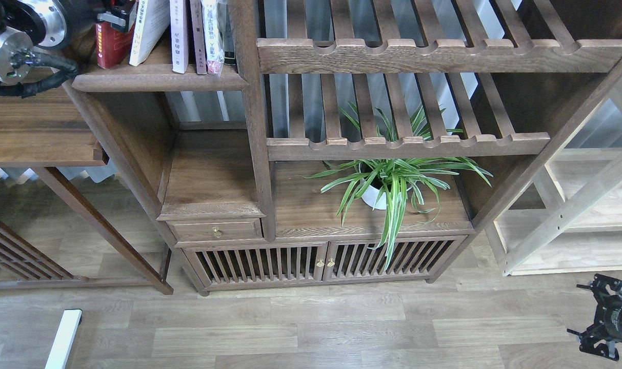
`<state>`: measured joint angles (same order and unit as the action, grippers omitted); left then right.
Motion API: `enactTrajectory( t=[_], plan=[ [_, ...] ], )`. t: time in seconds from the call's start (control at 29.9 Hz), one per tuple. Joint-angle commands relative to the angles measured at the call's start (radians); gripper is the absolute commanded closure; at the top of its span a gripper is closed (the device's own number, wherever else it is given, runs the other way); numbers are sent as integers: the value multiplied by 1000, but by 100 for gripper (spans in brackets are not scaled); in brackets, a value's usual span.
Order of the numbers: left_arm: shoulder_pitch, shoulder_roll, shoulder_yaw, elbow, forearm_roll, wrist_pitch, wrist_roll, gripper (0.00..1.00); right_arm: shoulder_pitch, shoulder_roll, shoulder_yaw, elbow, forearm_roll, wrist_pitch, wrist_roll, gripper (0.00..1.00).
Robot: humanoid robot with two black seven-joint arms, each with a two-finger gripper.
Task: Organize books on shelf
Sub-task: 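Push the red book into the top shelf beside the white books with the left gripper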
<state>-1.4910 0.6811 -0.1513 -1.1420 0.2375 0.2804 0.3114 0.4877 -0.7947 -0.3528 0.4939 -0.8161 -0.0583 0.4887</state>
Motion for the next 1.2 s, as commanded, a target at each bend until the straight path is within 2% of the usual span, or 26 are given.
enactTrajectory(
  t=[0.0, 0.13, 0.3, 0.67, 1.04, 1.17],
  plan=[
    [0, 14, -1, -22, 0, -21, 1, 32, -1, -1, 0, 0, 0, -2, 0, 0],
    [-2, 23, -1, -36, -3, -27, 2, 31, -5, -1, 0, 0, 0, -2, 0, 0],
    [-2, 66, -1, -79, -3, -72, 15, 25, -9, -9, 0, 0, 0, -2, 0, 0],
    [2, 190, -1, -192, -7, -162, 20, 22, -15, -14, 0, 2, 0, -3, 0, 0],
    [9, 311, -10, -260, -9, -326, 20, 16, -29, -15, 0, 2, 0, -3, 0, 0],
    [18, 371, -7, -304, -9, -412, 20, 15, -29, -15, 0, 3, 0, -3, 0, 0]
  ],
)
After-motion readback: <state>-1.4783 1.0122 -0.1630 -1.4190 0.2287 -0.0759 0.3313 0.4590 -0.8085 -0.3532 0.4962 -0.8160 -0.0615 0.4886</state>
